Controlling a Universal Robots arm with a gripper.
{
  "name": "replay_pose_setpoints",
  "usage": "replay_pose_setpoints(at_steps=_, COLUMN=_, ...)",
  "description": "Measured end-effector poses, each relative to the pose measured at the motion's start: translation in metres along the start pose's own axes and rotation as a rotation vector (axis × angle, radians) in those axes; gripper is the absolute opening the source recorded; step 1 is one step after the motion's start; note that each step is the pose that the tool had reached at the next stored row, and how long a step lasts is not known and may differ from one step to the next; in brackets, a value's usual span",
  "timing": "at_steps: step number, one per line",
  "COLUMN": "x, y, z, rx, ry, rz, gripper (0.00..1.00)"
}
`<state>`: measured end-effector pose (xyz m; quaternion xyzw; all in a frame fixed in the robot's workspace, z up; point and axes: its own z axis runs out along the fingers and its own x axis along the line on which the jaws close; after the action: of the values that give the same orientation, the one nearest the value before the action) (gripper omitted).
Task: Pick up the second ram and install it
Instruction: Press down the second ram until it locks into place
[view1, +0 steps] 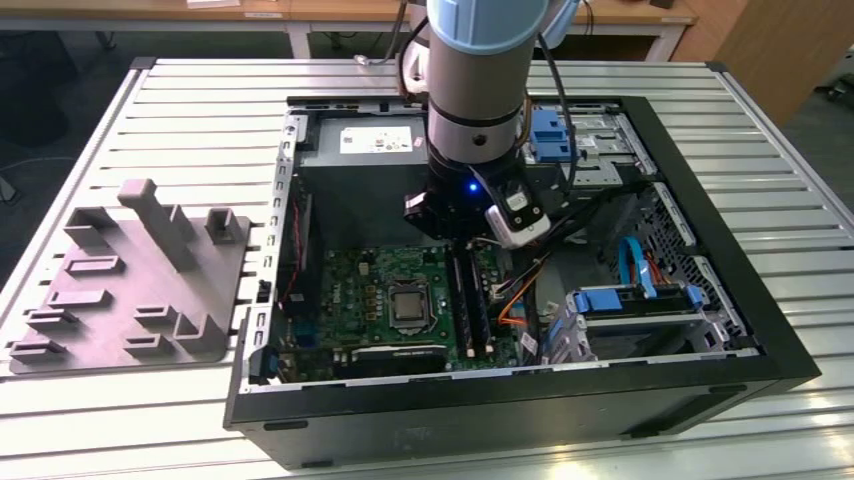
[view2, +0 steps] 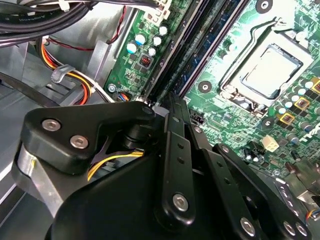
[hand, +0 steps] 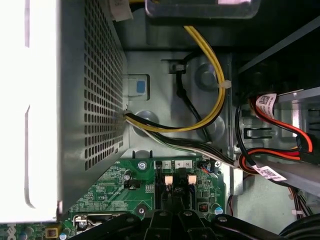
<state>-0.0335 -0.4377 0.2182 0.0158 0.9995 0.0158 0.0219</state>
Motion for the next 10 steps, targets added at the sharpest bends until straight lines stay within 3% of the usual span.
replay_pose_setpoints(at_steps=5, x=0.0, y=0.0, z=0.0009, rx=-0.0003, ry=-0.0001, rz=0.0, gripper=0.1)
replay_pose_setpoints(at_steps=10, x=-0.0005, y=0.0004, z=-0.0124, rx=-0.0003, ry=-0.0002, rz=0.0, gripper=0.1)
